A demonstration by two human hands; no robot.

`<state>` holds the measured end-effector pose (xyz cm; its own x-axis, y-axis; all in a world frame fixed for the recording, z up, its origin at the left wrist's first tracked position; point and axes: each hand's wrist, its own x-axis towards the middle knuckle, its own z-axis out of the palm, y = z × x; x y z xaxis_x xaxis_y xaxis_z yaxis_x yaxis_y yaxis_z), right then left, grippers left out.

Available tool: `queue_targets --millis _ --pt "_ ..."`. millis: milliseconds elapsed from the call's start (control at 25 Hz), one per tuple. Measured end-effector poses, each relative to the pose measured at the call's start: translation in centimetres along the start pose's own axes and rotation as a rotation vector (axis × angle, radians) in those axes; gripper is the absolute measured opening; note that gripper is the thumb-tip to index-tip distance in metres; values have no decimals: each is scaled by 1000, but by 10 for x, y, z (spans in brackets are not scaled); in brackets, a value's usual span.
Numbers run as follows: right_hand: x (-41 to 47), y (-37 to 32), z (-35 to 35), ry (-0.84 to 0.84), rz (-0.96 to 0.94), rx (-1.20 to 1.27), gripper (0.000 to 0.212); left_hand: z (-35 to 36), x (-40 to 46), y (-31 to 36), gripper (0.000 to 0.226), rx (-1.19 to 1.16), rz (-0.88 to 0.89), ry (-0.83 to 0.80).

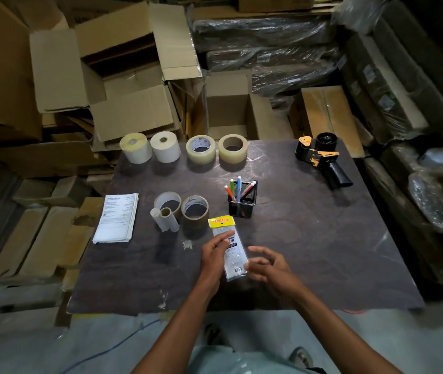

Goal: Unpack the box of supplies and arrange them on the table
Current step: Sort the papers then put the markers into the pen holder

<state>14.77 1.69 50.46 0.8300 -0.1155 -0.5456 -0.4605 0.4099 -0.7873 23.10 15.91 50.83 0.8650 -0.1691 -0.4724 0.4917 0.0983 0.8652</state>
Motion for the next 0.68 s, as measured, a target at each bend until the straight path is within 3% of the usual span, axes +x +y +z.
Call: queue_targets --millis 160,400,480,600,680 --pt "18 0 19 32 -9 -40 32 -28 2 1 23 -89 20 165" --pt "35 -4 37 55 -5 -64 28 -78 34 1 27 -96 148 533" --pt "37 -6 42 79 -7 -53 26 -88 52 6 46 -67 172 603" --pt "37 -10 47 86 -13 -42 23 -95 78 16 93 64 145 603" --pt "37 -12 49 102 -13 -28 23 -93 89 23 99 151 131 589"
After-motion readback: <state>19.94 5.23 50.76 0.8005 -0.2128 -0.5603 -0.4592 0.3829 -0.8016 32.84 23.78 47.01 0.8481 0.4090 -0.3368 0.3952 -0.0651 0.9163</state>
